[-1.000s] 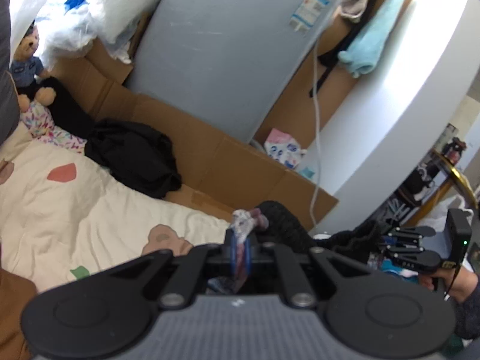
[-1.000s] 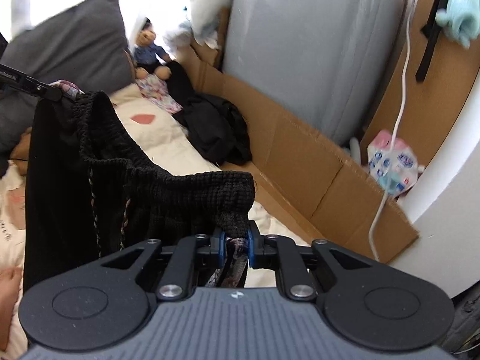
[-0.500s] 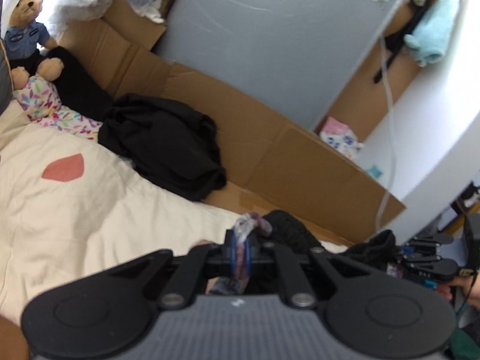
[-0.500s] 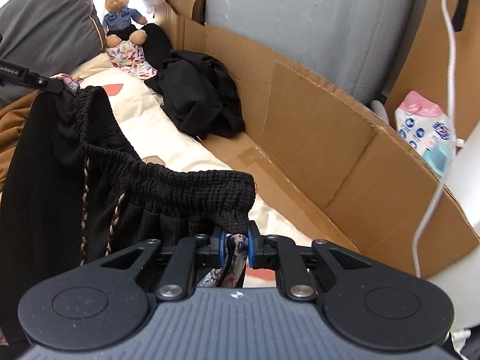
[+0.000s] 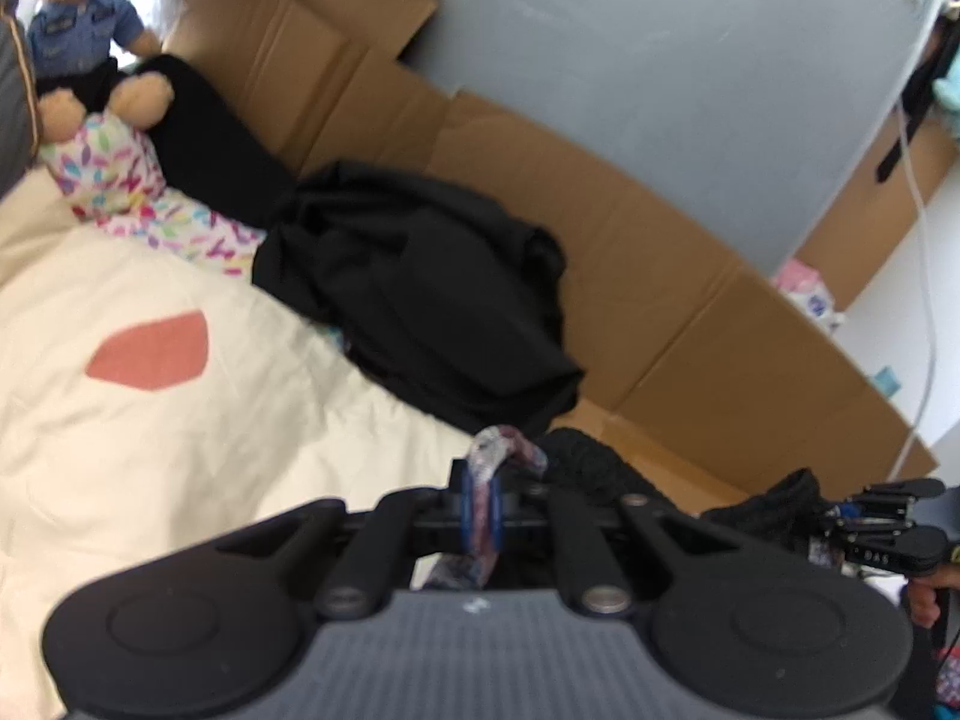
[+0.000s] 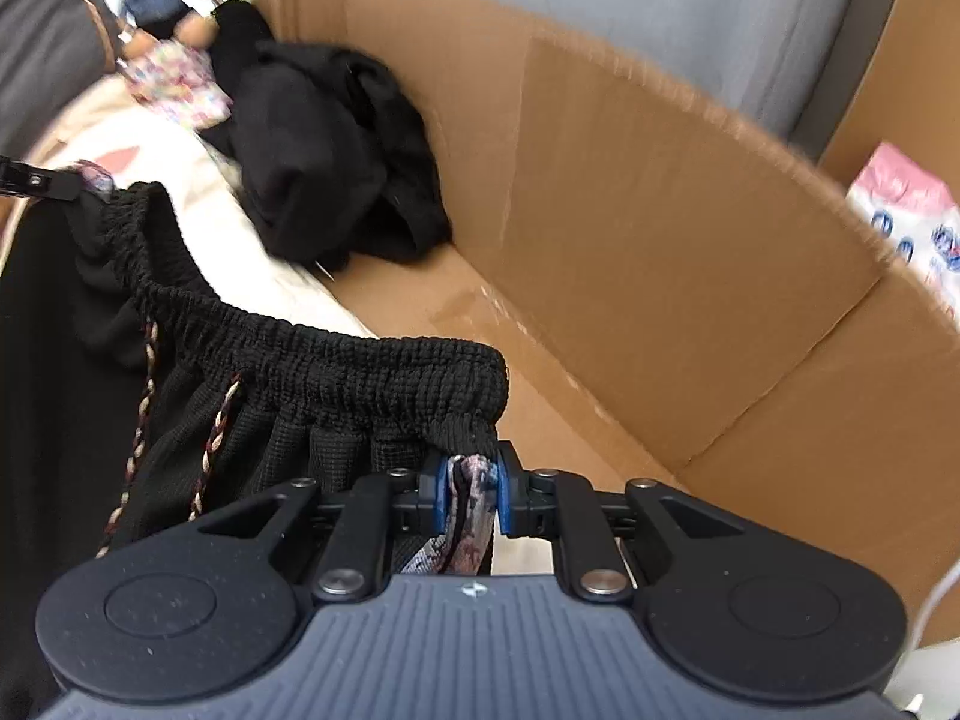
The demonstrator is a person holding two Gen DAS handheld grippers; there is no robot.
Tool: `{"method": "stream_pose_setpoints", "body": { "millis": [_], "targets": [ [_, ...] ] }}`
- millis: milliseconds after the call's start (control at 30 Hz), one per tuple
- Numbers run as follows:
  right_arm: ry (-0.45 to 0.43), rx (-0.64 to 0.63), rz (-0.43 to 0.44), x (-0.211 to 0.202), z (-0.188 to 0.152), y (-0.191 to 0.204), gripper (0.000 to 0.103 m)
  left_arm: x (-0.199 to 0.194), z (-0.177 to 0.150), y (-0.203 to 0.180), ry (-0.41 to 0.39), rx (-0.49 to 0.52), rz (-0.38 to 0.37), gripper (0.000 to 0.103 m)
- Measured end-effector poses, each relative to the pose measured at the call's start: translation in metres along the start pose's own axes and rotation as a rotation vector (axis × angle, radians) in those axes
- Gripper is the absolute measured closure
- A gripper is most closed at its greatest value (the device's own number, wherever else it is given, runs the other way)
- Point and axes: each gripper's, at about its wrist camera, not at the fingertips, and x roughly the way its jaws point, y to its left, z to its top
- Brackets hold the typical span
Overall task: Fold clothes
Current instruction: 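Lower the shorts flat onto the duvet and open both grippers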
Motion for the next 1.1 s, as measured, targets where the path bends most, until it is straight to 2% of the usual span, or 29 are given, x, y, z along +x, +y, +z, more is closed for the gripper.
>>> {"method": "stream_pose_setpoints", "body": {
  "millis": [200,233,267,333,367,400,433,467,533,700,833,967,1100],
  "targets": [
    [0.024,0.044,-0.048,0.033,-0.018,-0.003,0.083,0.034,-0.022,0.003,0.044,0.019,0.065,0.095],
    [0.029,0.056,-0.059,0.038,-0.019,-0.004,0.075,0.038,-0.024,0.004,0.054,0.025,0.080,0.090],
    [0.035,0.069,-0.072,0.042,-0.021,-0.006,0.061,0.046,-0.027,0.004,0.085,0.035,0.114,0.087],
    [0.048,0.101,-0.102,0.048,-0.024,-0.008,0.047,0.057,-0.031,0.005,0.133,0.051,0.160,0.063],
    [0.050,0.115,-0.109,0.047,-0.026,-0.009,0.041,0.059,-0.034,0.003,0.154,0.072,0.174,0.056],
    [0.050,0.119,-0.110,0.044,-0.028,-0.010,0.038,0.060,-0.037,0.003,0.172,0.091,0.188,0.042],
    [0.050,0.123,-0.111,0.041,-0.030,-0.011,0.034,0.059,-0.038,0.003,0.169,0.108,0.194,0.032],
    [0.048,0.126,-0.110,0.038,-0.033,-0.012,0.032,0.053,-0.041,0.001,0.157,0.137,0.196,0.030],
    [0.035,0.121,-0.101,0.029,-0.038,-0.015,0.030,0.040,-0.045,0.000,0.147,0.176,0.192,0.028],
    [0.013,0.109,-0.067,-0.007,-0.051,-0.022,0.028,0.001,-0.054,0.004,0.191,0.175,0.157,0.027],
    [0.000,0.076,-0.030,-0.041,-0.061,-0.020,0.028,-0.035,-0.066,-0.007,0.212,0.239,0.120,0.024],
    [-0.020,0.064,0.015,-0.084,-0.078,-0.016,0.028,-0.072,-0.080,-0.009,0.233,0.195,0.105,0.023],
    [-0.053,0.090,0.044,-0.116,-0.092,-0.009,0.028,-0.108,-0.089,-0.009,0.201,0.185,0.098,0.024]
  ]
}}
